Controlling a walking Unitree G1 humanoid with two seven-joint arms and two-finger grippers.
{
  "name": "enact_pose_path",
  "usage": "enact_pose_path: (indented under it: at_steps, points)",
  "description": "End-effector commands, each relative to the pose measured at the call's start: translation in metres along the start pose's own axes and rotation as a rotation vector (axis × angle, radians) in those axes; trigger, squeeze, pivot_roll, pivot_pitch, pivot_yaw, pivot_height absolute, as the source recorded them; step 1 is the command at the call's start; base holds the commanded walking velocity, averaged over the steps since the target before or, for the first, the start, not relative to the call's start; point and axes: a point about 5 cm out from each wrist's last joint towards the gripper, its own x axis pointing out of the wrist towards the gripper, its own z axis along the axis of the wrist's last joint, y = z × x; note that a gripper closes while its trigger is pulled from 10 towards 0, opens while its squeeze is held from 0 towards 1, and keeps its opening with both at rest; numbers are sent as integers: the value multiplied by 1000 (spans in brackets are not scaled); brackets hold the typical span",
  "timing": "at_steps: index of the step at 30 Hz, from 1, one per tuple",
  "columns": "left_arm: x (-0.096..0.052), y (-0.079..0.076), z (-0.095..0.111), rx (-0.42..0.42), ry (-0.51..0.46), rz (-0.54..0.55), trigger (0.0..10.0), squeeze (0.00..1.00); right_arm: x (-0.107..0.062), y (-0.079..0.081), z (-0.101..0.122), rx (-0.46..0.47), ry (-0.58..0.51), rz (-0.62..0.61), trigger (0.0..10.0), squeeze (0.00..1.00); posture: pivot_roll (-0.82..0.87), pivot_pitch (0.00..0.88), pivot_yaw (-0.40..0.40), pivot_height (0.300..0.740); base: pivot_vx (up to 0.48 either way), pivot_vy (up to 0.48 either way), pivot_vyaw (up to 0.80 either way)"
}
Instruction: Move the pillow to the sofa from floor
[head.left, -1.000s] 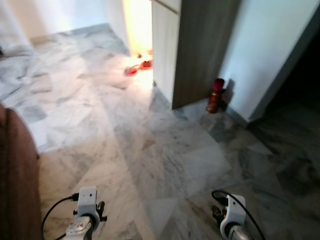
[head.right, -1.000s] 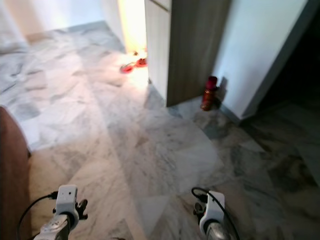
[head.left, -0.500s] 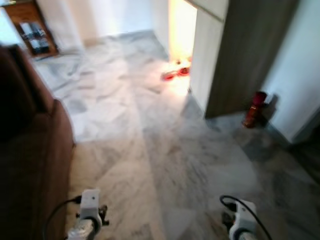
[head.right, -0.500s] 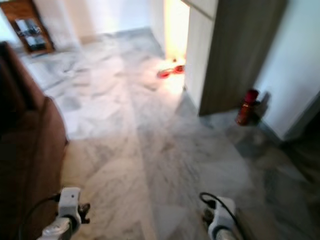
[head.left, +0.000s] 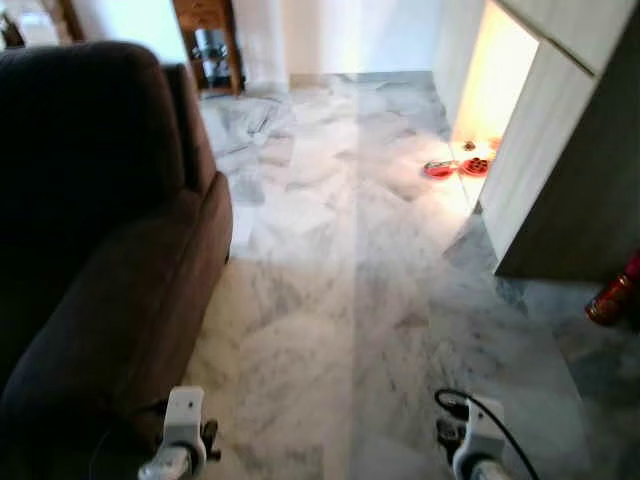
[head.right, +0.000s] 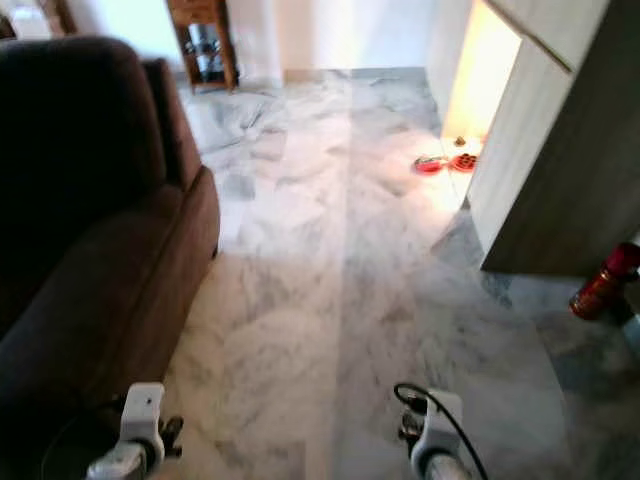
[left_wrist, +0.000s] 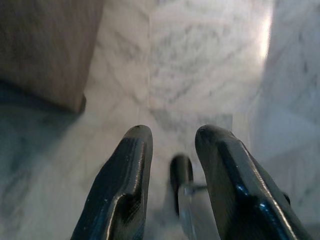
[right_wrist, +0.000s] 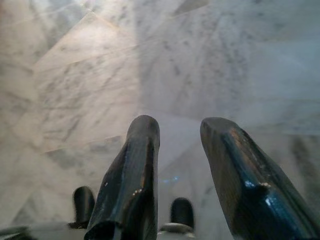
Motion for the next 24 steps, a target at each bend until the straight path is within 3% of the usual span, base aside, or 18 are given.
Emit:
enact_pose_path:
  at_steps: [1, 13, 17, 20, 24]
  points:
    - [1, 2, 3, -4, 1, 10, 10000, 0, -1, -4, 0, 27, 1, -23, 10000, 0, -27, 0, -3, 740, 0, 0, 0]
    - [2, 6, 8, -44, -5, 38, 10000, 0, -1, -4, 0, 16, 5, -16, 10000, 0, -24, 28, -6, 740, 0, 0, 0]
    - [2, 5, 8, -48, -3, 43, 10000, 0, -2, -7, -4, -32, 21, -38, 10000, 0, -18, 42, -11, 740, 0, 243, 0]
    - [2, 5, 7, -54, -1, 45, 10000, 0, -2, -8, -3, -75, 11, -50, 10000, 0, -23, 48, -12, 740, 0, 240, 663]
    - [2, 5, 6, -54, 4, 44, 10000, 0, -2, -6, -3, -26, 12, -43, 10000, 0, -26, 52, -12, 740, 0, 244, 763]
